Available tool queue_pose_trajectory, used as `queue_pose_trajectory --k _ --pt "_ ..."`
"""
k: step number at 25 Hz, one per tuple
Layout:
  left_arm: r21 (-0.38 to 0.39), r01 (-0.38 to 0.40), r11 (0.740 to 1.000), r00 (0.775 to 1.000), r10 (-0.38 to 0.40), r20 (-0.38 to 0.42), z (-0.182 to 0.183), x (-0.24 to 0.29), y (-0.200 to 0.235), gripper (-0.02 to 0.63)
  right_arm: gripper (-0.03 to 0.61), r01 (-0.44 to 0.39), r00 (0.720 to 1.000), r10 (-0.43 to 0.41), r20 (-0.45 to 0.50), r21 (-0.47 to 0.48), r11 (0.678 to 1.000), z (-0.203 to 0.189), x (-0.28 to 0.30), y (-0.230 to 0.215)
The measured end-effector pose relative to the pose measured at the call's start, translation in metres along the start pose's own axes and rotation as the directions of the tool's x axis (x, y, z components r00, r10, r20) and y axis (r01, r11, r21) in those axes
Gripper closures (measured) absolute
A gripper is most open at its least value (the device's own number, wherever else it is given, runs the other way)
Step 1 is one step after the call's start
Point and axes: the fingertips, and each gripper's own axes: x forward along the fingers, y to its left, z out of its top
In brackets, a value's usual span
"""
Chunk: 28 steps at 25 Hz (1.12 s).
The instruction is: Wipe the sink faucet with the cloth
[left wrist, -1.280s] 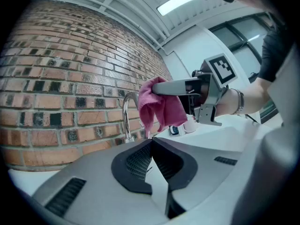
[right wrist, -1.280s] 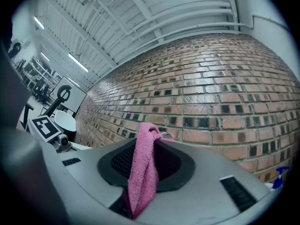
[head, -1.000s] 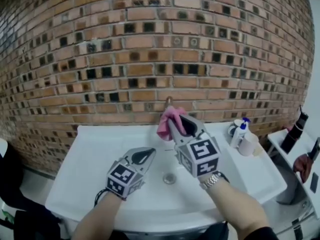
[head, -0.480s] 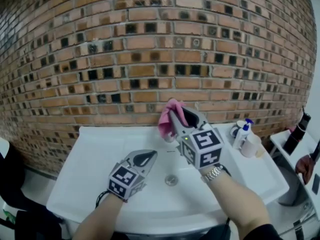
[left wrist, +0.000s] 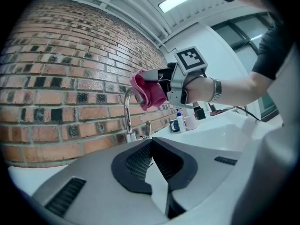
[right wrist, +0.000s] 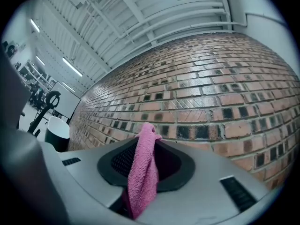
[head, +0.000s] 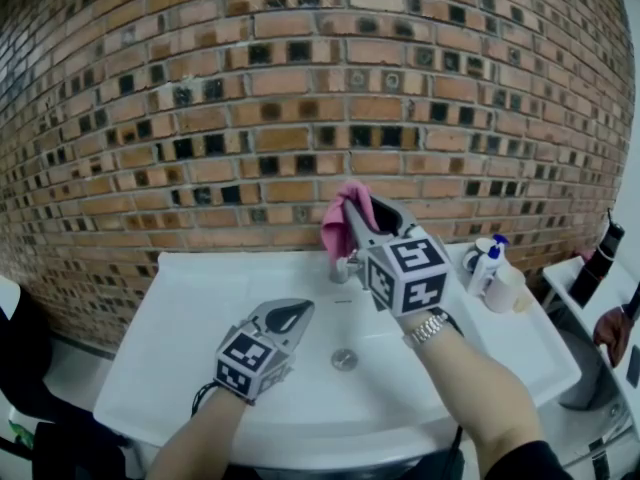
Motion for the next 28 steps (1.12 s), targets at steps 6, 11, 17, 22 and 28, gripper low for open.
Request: queue_pose_trajectory --k 6,11,17,22,28 --pt "-0.007 -0.007 1.0 1.0 0.007 0.016 0.007 -0.001 0.001 0.606 0.477 0.006 1.0 -0.006 0.004 0.019 1.0 0.001 0.01 -0.01" --pt "-0.004 -0.009 1.0 1.0 0.009 0.013 0.005 -0.001 0.002 0.606 0.477 0.019 1.0 -0.019 0.001 0.042 0.999 0.0 0.018 -0.02" --pt "-0.009 -0.01 1.0 1.0 0.01 0.024 0.01 -0.002 0.002 0.606 0.477 0.033 0.999 -0.033 -0.003 0.059 0.998 -0.003 0.025 -0.029" --pt "-0.01 -0.014 1.0 1.0 0.014 0.026 0.011 -0.003 0.003 0.606 0.477 0.056 0.998 -0.055 -0.023 0.083 0.995 -0.01 0.032 -0.04" --pt "-0.003 0.001 1.0 1.0 -0.001 0.02 0.007 -0.002 0.001 0.606 0.479 0.079 0.996 -0.074 -0.045 0.115 0.99 -0.02 0.039 -0.053"
